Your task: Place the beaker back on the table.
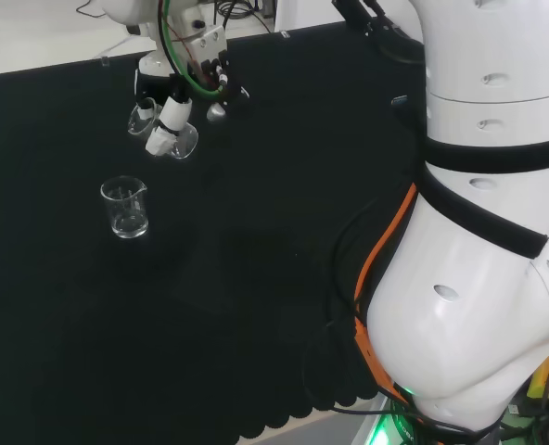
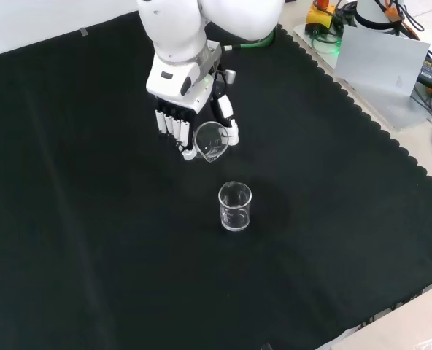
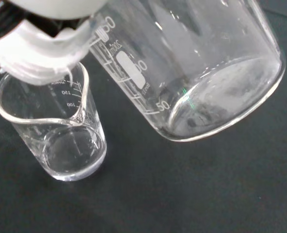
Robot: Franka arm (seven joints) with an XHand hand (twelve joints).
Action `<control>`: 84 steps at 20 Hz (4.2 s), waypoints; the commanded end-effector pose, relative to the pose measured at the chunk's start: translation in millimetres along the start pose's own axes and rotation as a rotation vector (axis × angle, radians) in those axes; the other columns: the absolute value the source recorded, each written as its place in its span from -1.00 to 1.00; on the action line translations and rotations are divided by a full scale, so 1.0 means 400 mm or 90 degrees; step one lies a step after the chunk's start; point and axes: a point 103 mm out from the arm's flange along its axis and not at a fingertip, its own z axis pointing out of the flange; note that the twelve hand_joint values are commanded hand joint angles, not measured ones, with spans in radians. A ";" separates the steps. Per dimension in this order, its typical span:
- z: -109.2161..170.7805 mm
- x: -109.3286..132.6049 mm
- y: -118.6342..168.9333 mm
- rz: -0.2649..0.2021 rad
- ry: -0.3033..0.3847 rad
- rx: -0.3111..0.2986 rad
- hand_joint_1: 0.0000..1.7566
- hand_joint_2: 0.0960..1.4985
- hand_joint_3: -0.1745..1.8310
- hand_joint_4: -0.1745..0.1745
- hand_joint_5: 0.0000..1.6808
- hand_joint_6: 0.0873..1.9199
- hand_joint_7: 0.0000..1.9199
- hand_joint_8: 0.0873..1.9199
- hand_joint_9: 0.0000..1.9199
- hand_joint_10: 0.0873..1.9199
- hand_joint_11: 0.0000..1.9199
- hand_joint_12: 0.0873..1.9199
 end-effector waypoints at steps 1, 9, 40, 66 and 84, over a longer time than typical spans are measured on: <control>0.026 -0.023 0.002 -0.023 0.043 -0.047 0.29 -0.28 0.08 0.30 0.34 0.05 0.50 -0.16 0.38 -0.15 0.26 -0.18; 0.074 -0.054 0.009 -0.037 0.100 -0.087 0.29 -0.27 0.07 0.25 0.34 0.05 0.49 -0.16 0.38 -0.15 0.25 -0.18; 0.268 -0.091 0.121 -0.053 0.261 -0.213 0.31 -0.27 -0.01 0.07 0.42 -0.11 0.52 -0.29 0.37 -0.28 0.30 -0.21; 0.398 -0.109 0.133 -0.007 0.279 -0.227 0.32 -0.26 -0.03 -0.07 0.44 -0.16 0.55 -0.36 0.39 -0.32 0.31 -0.23; 0.416 -0.105 0.129 -0.001 0.289 -0.192 0.23 -0.10 -0.27 0.12 -0.05 -0.03 0.04 -0.34 0.04 -0.42 -0.43 0.22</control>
